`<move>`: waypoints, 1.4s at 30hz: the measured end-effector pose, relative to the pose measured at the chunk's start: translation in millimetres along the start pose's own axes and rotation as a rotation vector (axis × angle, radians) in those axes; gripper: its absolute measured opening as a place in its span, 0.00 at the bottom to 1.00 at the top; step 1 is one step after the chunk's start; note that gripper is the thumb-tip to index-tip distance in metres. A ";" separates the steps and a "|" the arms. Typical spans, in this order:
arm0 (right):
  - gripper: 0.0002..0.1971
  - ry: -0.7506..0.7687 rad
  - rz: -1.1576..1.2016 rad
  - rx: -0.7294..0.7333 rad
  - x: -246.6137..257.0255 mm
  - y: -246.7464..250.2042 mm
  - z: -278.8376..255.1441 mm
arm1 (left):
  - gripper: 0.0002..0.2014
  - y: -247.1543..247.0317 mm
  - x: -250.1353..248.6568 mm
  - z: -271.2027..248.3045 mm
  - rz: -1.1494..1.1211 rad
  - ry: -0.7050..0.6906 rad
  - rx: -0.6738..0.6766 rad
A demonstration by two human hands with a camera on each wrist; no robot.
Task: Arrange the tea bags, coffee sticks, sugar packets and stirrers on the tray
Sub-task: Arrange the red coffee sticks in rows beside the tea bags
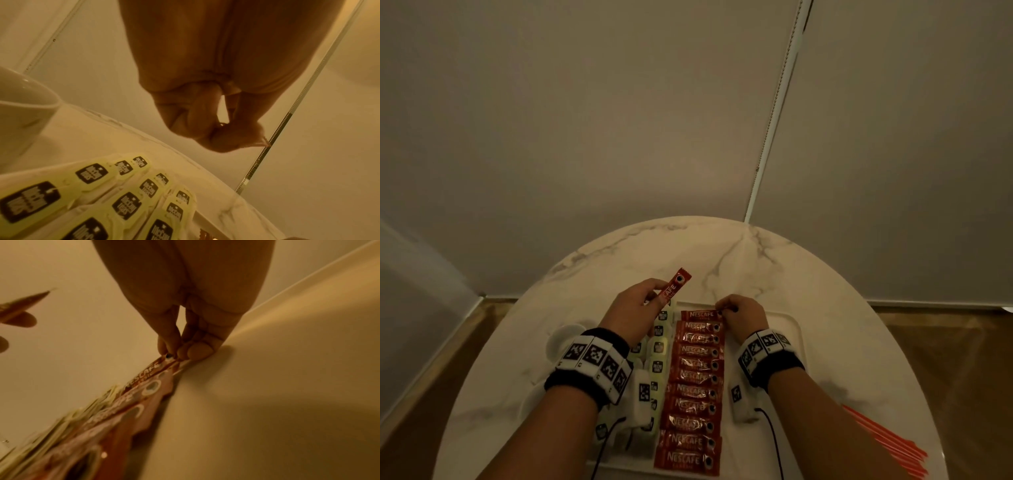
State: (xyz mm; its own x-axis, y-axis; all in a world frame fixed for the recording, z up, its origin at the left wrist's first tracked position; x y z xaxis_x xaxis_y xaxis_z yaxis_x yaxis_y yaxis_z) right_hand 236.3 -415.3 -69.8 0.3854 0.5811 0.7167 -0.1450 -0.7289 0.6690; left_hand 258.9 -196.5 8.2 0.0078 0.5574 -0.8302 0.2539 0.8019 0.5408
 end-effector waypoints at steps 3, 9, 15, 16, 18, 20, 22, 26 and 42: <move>0.11 0.007 -0.044 0.024 -0.1 -0.2 1.5 | 0.11 -3.4 0.8 4.2 0.030 0.005 0.012; 0.11 0.033 -0.107 0.051 1.4 0.1 3.1 | 0.10 -11.4 -4.5 9.0 0.040 0.029 0.043; 0.10 0.019 -0.087 0.041 -3.7 2.6 2.6 | 0.07 -20.1 -4.0 8.2 0.054 0.060 0.068; 0.10 0.030 -0.106 0.045 -3.6 3.1 2.4 | 0.07 -21.1 -3.1 8.0 0.060 0.065 0.069; 0.10 0.056 -0.159 0.027 -1.9 7.1 2.1 | 0.07 -22.6 -1.3 8.0 0.075 0.071 0.077; 0.11 0.077 -0.180 -0.045 2.5 16.2 1.4 | 0.08 -25.1 -1.3 8.3 0.105 0.068 0.105; 0.12 0.093 -0.055 -0.091 8.3 25.4 -0.3 | 0.09 -29.0 -3.5 8.8 0.143 0.042 0.143; 0.18 0.199 0.192 0.082 24.3 29.6 -6.9 | 0.10 -39.8 -7.3 12.8 0.215 -0.003 0.179; 0.15 -0.093 0.256 -0.095 -13.5 15.4 15.4 | 0.39 -100.7 -5.6 -15.5 0.389 0.110 0.001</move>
State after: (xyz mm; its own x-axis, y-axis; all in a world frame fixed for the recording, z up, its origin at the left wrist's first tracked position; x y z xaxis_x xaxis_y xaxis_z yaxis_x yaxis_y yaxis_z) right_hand 242.9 -439.9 -72.1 0.4068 0.3433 0.8465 -0.3314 -0.8081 0.4870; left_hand 218.4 -277.0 -39.5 -0.0005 0.8388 -0.5444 0.2536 0.5267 0.8113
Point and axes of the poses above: each hand's wrist, its own z-axis towards the middle knuckle, its own y-axis out of the back of the hand, x = y × z, the point moved 2 cm from there along z, towards the middle knuckle, and after that the axes turned 5 degrees about -x, right-handed, at the moved point
